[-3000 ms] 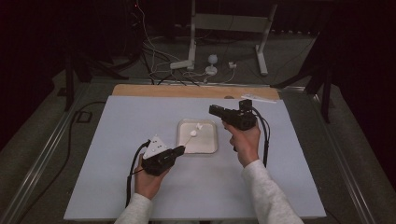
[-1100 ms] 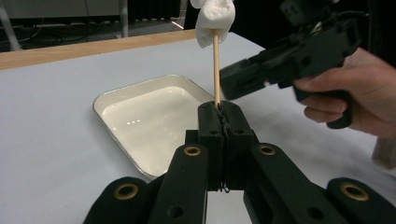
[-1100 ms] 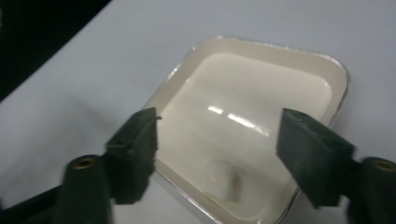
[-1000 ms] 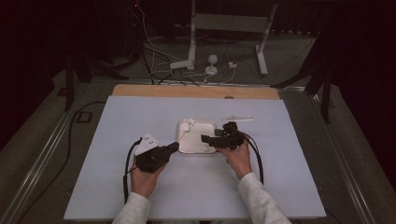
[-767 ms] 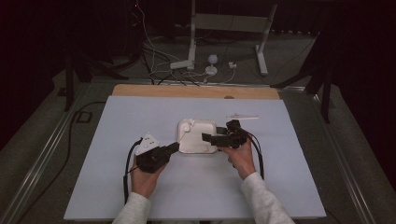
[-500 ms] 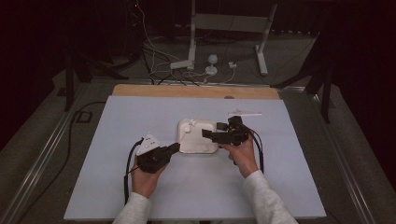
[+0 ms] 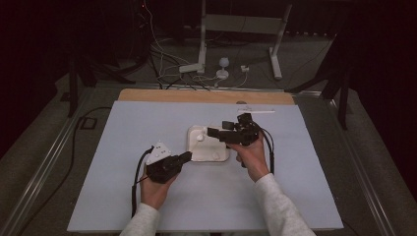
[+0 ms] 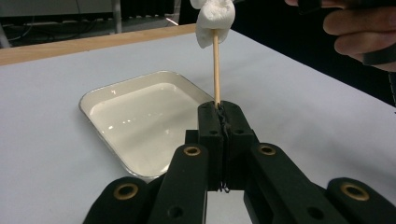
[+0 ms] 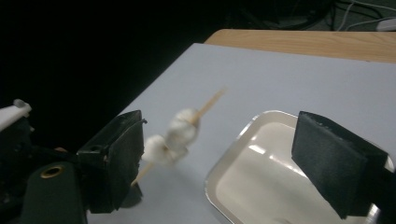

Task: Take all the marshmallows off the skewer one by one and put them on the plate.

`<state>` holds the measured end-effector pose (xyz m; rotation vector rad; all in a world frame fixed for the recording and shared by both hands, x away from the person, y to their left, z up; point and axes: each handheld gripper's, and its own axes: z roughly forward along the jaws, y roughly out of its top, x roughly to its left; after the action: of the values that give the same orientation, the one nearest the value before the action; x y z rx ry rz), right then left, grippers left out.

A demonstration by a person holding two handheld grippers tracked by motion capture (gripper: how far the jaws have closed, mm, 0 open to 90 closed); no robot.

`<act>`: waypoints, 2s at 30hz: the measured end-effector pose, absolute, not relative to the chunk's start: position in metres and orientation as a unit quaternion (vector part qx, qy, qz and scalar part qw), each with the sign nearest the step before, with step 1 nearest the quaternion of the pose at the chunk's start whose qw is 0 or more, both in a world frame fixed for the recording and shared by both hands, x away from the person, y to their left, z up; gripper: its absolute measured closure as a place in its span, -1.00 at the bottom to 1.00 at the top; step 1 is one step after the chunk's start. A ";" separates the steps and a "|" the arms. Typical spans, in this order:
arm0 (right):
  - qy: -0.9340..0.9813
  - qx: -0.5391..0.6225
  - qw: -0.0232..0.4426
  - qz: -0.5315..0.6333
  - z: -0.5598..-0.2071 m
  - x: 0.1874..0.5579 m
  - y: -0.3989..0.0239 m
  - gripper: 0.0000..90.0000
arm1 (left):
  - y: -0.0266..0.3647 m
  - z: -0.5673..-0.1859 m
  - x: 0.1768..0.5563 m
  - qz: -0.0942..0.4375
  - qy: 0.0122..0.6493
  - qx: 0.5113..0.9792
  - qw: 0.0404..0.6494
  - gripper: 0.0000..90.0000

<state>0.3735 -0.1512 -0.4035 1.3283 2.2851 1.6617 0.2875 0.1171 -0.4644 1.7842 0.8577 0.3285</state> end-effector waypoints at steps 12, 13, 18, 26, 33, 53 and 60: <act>0.725 0.412 -0.071 0.547 -0.412 0.381 -0.138 0.18 | 0.117 -0.463 0.286 0.141 0.353 0.745 0.548 1.00; 0.722 0.411 -0.082 0.550 -0.413 0.381 -0.137 0.26 | 0.117 -0.463 0.286 0.141 0.353 0.745 0.548 1.00; 0.713 0.413 -0.090 0.559 -0.413 0.379 -0.136 0.60 | 0.116 -0.463 0.286 0.141 0.351 0.746 0.547 1.00; 0.710 0.412 -0.093 0.563 -0.411 0.379 -0.139 0.73 | 0.115 -0.463 0.285 0.143 0.345 0.750 0.546 1.00; 0.704 0.417 -0.083 0.569 -0.408 0.379 -0.142 0.75 | 0.114 -0.463 0.284 0.148 0.339 0.755 0.541 1.00; 0.685 0.433 -0.011 0.586 -0.383 0.381 -0.180 0.78 | 0.116 -0.465 0.283 0.153 0.342 0.756 0.537 1.00; 0.700 0.433 0.010 0.568 -0.392 0.379 -0.179 0.75 | 0.121 -0.465 0.284 0.152 0.352 0.747 0.544 1.00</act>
<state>0.3792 -0.1786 -0.3916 1.3517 2.1864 1.7719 0.2844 0.1207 -0.4650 1.7719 0.8357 0.3613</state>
